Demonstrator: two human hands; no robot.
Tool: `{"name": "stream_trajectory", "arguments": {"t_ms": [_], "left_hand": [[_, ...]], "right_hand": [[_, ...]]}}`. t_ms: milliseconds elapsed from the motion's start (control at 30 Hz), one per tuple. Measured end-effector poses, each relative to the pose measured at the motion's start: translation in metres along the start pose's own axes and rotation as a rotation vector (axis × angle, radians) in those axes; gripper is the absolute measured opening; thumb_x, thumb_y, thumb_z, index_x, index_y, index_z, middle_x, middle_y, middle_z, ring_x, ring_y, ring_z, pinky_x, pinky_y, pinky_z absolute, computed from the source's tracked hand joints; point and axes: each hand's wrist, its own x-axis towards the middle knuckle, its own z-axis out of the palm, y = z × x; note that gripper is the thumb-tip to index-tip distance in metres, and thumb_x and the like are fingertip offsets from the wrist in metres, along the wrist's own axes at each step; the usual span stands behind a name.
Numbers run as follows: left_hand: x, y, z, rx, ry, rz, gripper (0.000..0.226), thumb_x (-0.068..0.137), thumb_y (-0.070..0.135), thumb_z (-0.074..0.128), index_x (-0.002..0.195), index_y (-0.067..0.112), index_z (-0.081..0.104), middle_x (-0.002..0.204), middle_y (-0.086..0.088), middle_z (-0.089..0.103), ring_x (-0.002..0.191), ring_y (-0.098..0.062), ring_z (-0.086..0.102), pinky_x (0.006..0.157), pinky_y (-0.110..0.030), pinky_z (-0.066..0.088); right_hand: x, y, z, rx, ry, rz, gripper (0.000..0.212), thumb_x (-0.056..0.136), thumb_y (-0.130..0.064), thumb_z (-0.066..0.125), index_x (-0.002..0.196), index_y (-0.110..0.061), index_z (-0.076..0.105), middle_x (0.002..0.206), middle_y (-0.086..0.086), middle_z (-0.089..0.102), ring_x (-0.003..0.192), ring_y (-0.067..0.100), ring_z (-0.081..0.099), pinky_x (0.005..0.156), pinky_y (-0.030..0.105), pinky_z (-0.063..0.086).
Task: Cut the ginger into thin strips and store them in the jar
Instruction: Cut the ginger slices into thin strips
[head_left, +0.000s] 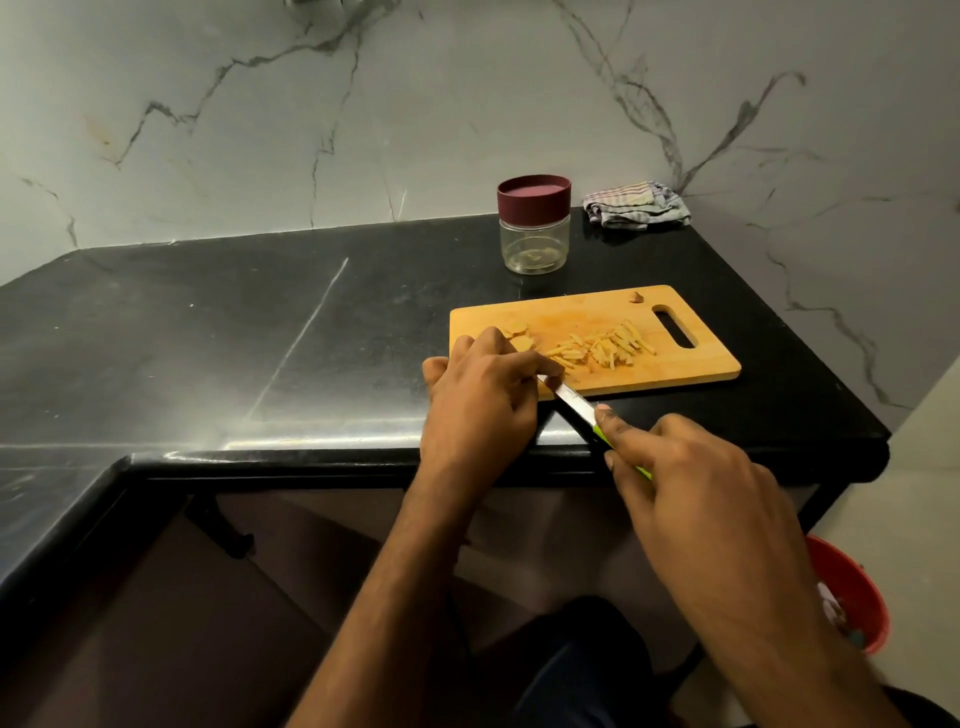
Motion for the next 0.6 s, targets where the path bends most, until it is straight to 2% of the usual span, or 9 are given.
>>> {"name": "stream_trajectory", "arguments": {"t_ms": [133,200,300,400,600], "left_hand": [[0.001,0.000,0.001,0.069,-0.037,0.029,0.043,0.099,0.029,0.049,0.139,0.044,0.054,0.105,0.010,0.043,0.106,-0.012,0.041,0.088,-0.036,0.025],[0.002,-0.003,0.003,0.005,0.001,0.006,0.050,0.099,0.025,0.052,0.145,0.042,0.046,0.105,0.012,0.048,0.104,-0.010,0.042,0.091,-0.036,0.028],[0.000,-0.006,0.004,-0.171,0.102,-0.069,0.048,0.095,0.024,0.062,0.141,0.036,0.052,0.090,0.020,0.060,0.098,-0.005,0.048,0.088,-0.031,0.022],[0.000,-0.008,0.005,-0.242,0.113,-0.108,0.044,0.093,0.022,0.066,0.134,0.034,0.055,0.080,0.020,0.060,0.097,-0.004,0.051,0.090,-0.030,0.021],[0.002,-0.007,0.006,-0.281,0.123,-0.117,0.039,0.090,0.022,0.069,0.121,0.033,0.049,0.081,0.013,0.064,0.094,-0.005,0.057,0.092,-0.031,0.022]], "right_hand": [[-0.001,-0.001,0.001,0.018,0.017,-0.010,0.046,0.095,-0.045,0.040,0.141,-0.044,0.037,0.078,-0.011,0.040,0.066,0.005,0.045,0.049,0.014,0.025],[-0.001,0.001,0.003,0.043,0.031,-0.007,0.044,0.094,-0.044,0.041,0.138,-0.041,0.043,0.076,-0.011,0.042,0.065,0.005,0.045,0.050,0.016,0.028],[0.000,0.000,0.001,0.127,0.050,-0.011,0.043,0.093,-0.042,0.041,0.132,-0.032,0.055,0.073,-0.011,0.053,0.064,0.005,0.050,0.053,0.023,0.042],[-0.001,-0.004,-0.001,0.222,0.064,-0.017,0.044,0.092,-0.042,0.040,0.128,-0.025,0.060,0.072,-0.010,0.062,0.064,0.005,0.057,0.056,0.030,0.053],[-0.002,-0.011,0.001,0.240,0.026,-0.035,0.042,0.094,-0.040,0.039,0.126,-0.022,0.060,0.066,-0.011,0.058,0.060,0.004,0.056,0.055,0.030,0.053]]}}
